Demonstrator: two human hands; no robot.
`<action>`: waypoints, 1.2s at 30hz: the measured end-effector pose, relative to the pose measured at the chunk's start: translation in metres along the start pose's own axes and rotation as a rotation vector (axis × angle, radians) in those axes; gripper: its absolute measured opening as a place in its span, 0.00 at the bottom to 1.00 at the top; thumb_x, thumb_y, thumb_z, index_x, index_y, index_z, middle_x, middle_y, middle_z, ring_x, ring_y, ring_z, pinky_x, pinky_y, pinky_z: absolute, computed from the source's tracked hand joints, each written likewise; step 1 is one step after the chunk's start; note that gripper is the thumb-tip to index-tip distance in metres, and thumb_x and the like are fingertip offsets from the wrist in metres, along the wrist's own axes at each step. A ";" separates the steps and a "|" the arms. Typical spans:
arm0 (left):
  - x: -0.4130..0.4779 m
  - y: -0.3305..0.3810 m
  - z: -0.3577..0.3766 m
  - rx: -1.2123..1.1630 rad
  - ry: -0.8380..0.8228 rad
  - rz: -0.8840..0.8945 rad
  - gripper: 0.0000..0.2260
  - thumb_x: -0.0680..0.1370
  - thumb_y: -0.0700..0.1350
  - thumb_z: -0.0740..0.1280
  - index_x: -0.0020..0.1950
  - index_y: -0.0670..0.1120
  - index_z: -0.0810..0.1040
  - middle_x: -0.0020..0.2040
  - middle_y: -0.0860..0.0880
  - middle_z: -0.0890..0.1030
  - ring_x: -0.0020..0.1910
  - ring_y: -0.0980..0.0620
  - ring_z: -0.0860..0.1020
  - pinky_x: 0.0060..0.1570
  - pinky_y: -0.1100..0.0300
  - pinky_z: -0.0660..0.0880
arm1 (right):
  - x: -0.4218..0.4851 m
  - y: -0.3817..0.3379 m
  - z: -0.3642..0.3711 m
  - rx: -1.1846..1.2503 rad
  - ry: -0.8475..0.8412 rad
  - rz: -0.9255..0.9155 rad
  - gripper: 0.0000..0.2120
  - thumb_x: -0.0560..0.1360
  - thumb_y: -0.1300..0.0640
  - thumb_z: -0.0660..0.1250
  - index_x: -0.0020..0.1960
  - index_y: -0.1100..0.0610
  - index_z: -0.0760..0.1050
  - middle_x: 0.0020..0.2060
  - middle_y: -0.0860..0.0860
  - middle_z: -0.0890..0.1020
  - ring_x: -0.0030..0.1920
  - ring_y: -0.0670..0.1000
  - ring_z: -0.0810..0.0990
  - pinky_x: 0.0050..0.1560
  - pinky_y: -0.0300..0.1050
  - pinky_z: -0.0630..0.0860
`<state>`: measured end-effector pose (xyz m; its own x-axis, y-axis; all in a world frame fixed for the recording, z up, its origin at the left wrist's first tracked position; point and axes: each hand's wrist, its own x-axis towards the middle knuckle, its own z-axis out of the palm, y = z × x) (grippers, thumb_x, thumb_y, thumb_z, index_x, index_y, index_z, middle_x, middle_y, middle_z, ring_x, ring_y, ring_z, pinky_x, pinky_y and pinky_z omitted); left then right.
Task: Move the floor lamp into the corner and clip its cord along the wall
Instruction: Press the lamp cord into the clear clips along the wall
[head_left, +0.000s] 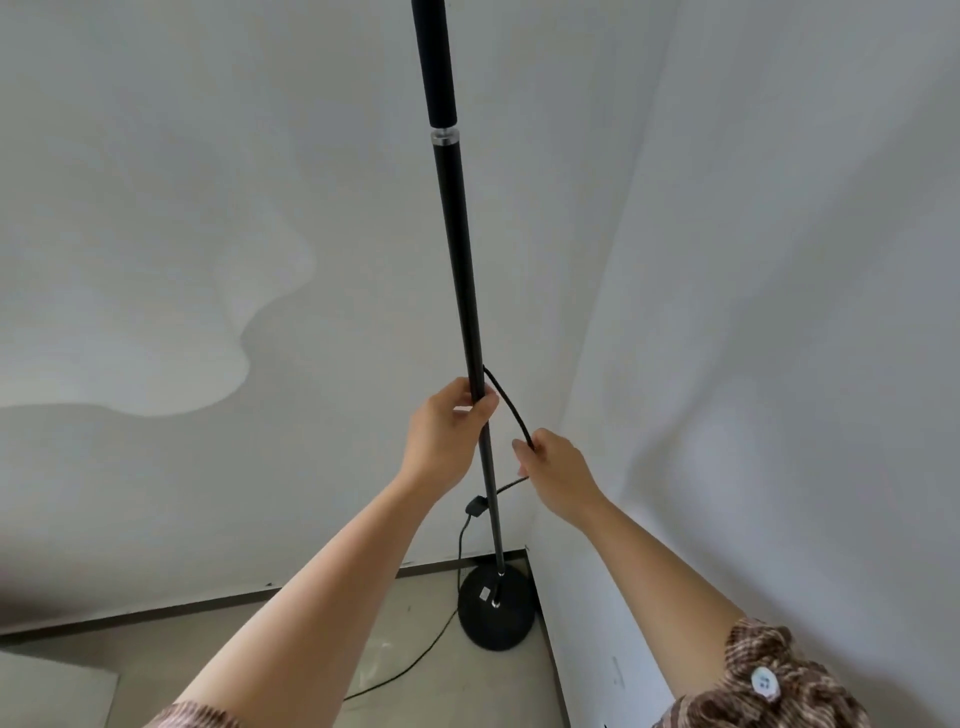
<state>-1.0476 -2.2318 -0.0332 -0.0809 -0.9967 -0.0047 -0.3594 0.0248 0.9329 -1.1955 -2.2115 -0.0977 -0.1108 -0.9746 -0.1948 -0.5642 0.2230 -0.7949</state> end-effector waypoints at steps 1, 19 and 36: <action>-0.001 0.000 0.002 0.000 0.005 0.002 0.04 0.76 0.52 0.64 0.41 0.58 0.76 0.41 0.58 0.80 0.38 0.58 0.78 0.34 0.70 0.69 | -0.005 0.009 -0.002 -0.053 0.008 0.010 0.14 0.79 0.51 0.58 0.37 0.55 0.66 0.34 0.52 0.76 0.33 0.47 0.71 0.33 0.41 0.65; -0.055 -0.003 0.047 -0.013 -0.206 -0.362 0.18 0.77 0.60 0.55 0.40 0.47 0.71 0.42 0.48 0.75 0.40 0.49 0.70 0.44 0.55 0.70 | -0.092 0.039 -0.042 -0.224 0.093 0.105 0.20 0.80 0.49 0.53 0.39 0.61 0.73 0.31 0.52 0.76 0.32 0.54 0.74 0.35 0.46 0.69; -0.074 0.037 0.048 -0.607 -0.213 -0.367 0.08 0.78 0.42 0.64 0.45 0.42 0.81 0.40 0.47 0.82 0.35 0.53 0.84 0.35 0.64 0.80 | -0.137 0.077 -0.032 -0.069 -0.063 0.096 0.13 0.75 0.58 0.64 0.43 0.68 0.77 0.40 0.61 0.78 0.44 0.58 0.76 0.48 0.50 0.74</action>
<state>-1.0997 -2.1535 -0.0155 -0.2551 -0.8948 -0.3665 0.1746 -0.4155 0.8927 -1.2500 -2.0620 -0.1135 -0.1168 -0.9451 -0.3053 -0.6089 0.3109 -0.7298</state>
